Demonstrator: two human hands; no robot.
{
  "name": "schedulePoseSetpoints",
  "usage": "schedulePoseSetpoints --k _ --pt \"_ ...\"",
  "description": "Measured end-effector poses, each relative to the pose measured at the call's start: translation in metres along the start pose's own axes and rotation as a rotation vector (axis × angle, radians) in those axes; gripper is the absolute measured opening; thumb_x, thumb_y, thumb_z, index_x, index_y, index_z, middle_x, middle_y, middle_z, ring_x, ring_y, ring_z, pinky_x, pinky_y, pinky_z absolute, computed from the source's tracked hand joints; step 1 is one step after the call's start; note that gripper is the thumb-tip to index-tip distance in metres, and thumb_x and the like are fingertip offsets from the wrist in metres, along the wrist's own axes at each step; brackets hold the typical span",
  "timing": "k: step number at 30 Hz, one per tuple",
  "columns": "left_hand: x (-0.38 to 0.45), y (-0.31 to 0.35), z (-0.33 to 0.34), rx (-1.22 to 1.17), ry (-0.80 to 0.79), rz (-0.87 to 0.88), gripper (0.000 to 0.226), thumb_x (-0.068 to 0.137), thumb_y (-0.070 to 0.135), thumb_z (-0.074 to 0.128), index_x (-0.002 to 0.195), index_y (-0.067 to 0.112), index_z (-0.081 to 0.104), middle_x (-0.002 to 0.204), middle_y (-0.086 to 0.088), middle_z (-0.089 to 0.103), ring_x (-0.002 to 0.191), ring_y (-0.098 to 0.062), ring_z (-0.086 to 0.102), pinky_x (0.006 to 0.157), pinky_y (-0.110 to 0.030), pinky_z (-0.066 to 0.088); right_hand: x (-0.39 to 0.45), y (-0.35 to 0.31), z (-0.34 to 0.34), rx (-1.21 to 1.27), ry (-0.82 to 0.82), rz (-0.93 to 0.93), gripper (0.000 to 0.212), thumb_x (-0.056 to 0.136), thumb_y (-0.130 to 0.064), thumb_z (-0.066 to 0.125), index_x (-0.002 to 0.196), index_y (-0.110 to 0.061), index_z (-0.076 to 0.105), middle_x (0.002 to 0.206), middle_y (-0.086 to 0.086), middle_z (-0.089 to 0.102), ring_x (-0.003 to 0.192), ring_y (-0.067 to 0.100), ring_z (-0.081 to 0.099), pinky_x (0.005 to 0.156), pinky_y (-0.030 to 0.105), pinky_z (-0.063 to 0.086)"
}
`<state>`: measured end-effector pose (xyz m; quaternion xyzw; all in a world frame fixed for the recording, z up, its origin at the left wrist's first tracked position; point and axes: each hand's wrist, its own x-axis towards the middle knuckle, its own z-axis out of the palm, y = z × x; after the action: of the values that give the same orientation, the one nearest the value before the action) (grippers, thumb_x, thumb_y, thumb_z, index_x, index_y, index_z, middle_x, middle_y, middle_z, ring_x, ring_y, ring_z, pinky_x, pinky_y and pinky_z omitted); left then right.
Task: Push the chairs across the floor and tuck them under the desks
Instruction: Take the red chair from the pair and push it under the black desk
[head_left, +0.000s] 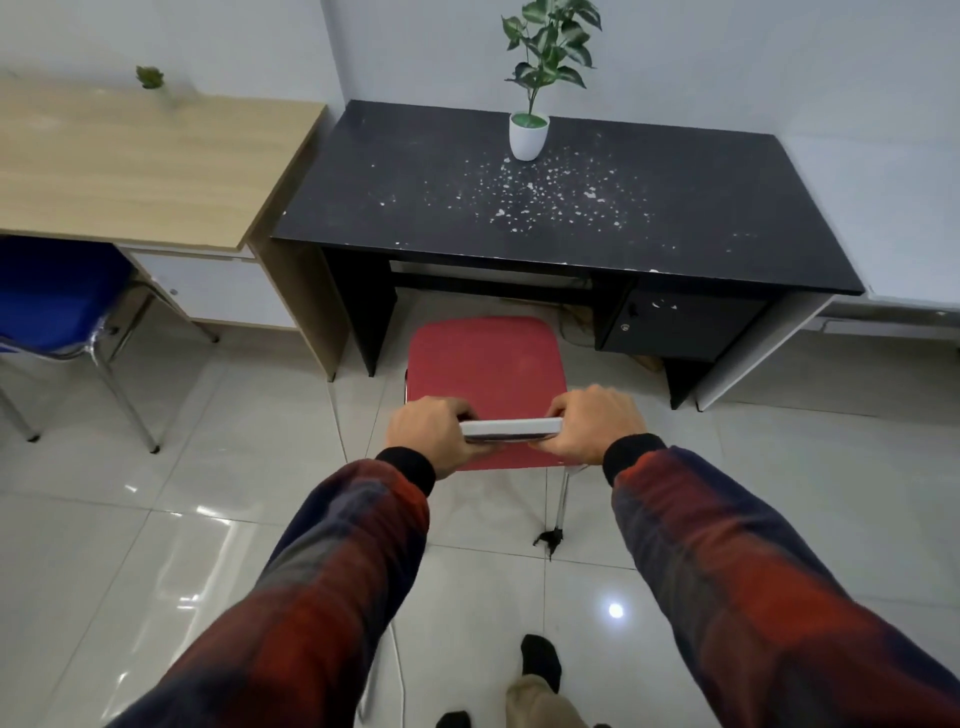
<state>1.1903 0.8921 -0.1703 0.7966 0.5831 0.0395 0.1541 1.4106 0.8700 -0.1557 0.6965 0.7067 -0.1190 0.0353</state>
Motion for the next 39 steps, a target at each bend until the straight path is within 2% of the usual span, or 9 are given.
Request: schedulePoseSetpoints --k 3,6,10,13,18,23,27,32,39 --pt "0.013 0.002 -0.006 -0.021 0.005 0.002 0.056 0.063 0.083 0.06 0.085 0.032 0.066 0.075 0.015 0.064 0.067 -0.007 0.058 0.059 -0.025 0.049 0.009 0.002 -0.006 0.016 0.014 0.023 0.053 0.069 -0.074 0.062 0.094 -0.029 0.075 0.076 -0.011 0.069 0.07 0.015 0.062 0.068 0.028 0.051" --pt "0.021 -0.02 -0.019 -0.029 -0.055 -0.042 0.061 0.06 0.084 0.062 0.09 0.031 0.068 0.081 0.014 0.068 0.072 -0.007 0.061 0.067 -0.029 0.055 0.02 -0.018 -0.003 0.023 0.015 -0.023 0.071 0.066 -0.087 0.05 0.088 -0.024 0.072 0.071 -0.008 0.066 0.067 0.018 0.064 0.068 0.031 0.056" --pt "0.025 -0.039 -0.022 0.003 -0.071 -0.095 0.061 0.058 0.082 0.065 0.093 0.033 0.069 0.082 0.015 0.068 0.074 -0.007 0.06 0.068 -0.026 0.052 0.029 -0.034 0.003 0.004 0.031 -0.084 0.075 0.068 -0.089 0.049 0.088 -0.02 0.069 0.074 -0.001 0.066 0.069 0.024 0.063 0.064 0.032 0.05" --pt "0.031 -0.026 -0.023 0.026 -0.065 -0.118 0.061 0.058 0.081 0.065 0.094 0.033 0.069 0.083 0.015 0.068 0.075 -0.007 0.06 0.071 -0.027 0.053 0.037 -0.02 -0.002 -0.006 0.025 -0.114 0.08 0.066 -0.093 0.047 0.086 -0.019 0.07 0.073 -0.001 0.066 0.069 0.024 0.063 0.066 0.034 0.053" --pt "0.039 -0.003 -0.02 0.037 -0.078 -0.145 0.066 0.054 0.086 0.061 0.094 0.034 0.067 0.085 0.013 0.068 0.077 -0.009 0.061 0.071 -0.027 0.052 0.043 0.004 -0.008 0.039 0.069 -0.177 0.093 0.051 -0.101 0.029 0.076 -0.021 0.07 0.065 -0.004 0.063 0.063 0.021 0.061 0.061 0.031 0.051" --pt "0.043 0.005 -0.016 -0.063 0.02 -0.163 0.089 0.058 0.095 0.018 0.084 0.027 0.069 0.076 0.006 0.068 0.071 -0.014 0.06 0.064 -0.029 0.049 0.047 0.014 -0.008 0.051 0.061 -0.191 0.09 0.055 -0.103 0.033 0.073 -0.022 0.068 0.062 -0.006 0.062 0.06 0.018 0.06 0.065 0.034 0.054" --pt "0.047 0.004 -0.014 -0.022 0.07 -0.158 0.069 0.079 0.083 0.029 0.08 0.027 0.07 0.071 0.01 0.064 0.068 -0.012 0.059 0.06 -0.027 0.046 0.049 0.011 -0.007 0.062 0.069 -0.149 0.09 0.056 -0.103 0.032 0.074 -0.023 0.068 0.061 -0.006 0.062 0.06 0.017 0.06 0.065 0.035 0.054" --pt "0.055 -0.014 -0.017 -0.015 0.129 -0.141 0.071 0.07 0.08 0.018 0.072 0.029 0.067 0.065 0.011 0.064 0.064 -0.012 0.058 0.058 -0.027 0.047 0.057 -0.001 -0.008 0.069 0.079 -0.124 0.091 0.056 -0.104 0.031 0.075 -0.023 0.067 0.062 -0.007 0.061 0.061 0.016 0.06 0.064 0.034 0.055" --pt "0.087 -0.065 -0.036 -0.028 0.083 -0.061 0.053 0.079 0.072 0.04 0.072 0.027 0.069 0.065 0.011 0.063 0.065 -0.012 0.06 0.06 -0.028 0.049 0.077 -0.047 -0.015 0.068 0.071 -0.038 0.089 0.059 -0.102 0.03 0.075 -0.022 0.066 0.064 -0.005 0.061 0.063 0.02 0.06 0.067 0.035 0.054"
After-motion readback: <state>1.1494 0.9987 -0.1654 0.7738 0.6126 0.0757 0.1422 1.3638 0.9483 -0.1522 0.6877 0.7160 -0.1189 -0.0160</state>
